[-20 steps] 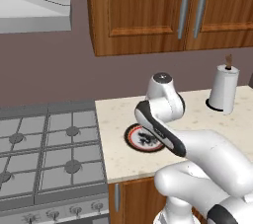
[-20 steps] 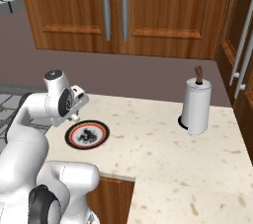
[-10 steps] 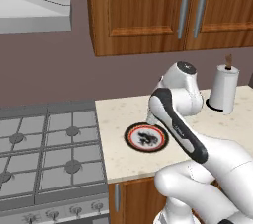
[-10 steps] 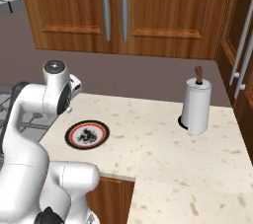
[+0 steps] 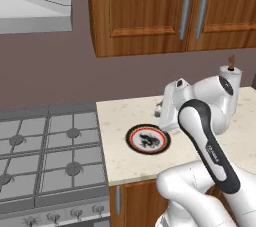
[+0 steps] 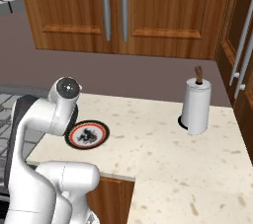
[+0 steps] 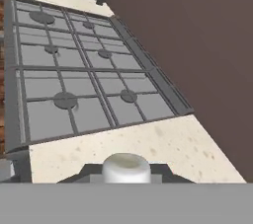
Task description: Pick up the marshmallow and place it in the cup of hot chocolate on the dining counter.
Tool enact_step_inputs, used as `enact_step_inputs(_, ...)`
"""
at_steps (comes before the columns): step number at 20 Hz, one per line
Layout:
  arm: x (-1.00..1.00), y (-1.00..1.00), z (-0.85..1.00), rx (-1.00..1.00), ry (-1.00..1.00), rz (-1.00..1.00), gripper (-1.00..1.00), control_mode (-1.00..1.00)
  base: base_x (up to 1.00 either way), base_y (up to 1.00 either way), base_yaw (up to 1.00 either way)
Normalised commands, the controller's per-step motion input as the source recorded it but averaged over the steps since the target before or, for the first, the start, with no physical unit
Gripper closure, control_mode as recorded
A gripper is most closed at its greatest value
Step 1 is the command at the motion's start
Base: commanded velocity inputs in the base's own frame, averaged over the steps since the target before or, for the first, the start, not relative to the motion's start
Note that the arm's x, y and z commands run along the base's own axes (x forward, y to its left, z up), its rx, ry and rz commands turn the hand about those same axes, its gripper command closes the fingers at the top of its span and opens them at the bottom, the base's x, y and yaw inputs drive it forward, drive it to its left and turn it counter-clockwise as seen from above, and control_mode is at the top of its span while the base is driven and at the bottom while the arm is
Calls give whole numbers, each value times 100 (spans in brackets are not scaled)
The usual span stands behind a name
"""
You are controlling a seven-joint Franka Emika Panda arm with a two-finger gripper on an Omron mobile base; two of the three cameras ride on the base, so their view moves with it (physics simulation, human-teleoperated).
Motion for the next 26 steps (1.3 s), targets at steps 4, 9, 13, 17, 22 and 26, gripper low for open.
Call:
enact_step_inputs(4, -21, 0, 15, 45, -12, 18, 100, -100, 0, 0, 0)
enact_step_inputs(9, -7, 0, 4, 45, 0, 22, 100, -100, 0, 0, 0)
enact_step_inputs(13, 0, 0, 0, 28, 0, 22, 100, -100, 0, 0, 0)
enact_step_inputs(17, -3, 0, 1, 17, -8, 20, 100, -100, 0, 0, 0)
enact_step_inputs(22, -9, 0, 3, 1, -11, 4, 100, -100, 0, 0, 0)
enact_step_inputs(26, 0, 4, 0, 0, 0, 0, 100, -100, 0, 0, 0)
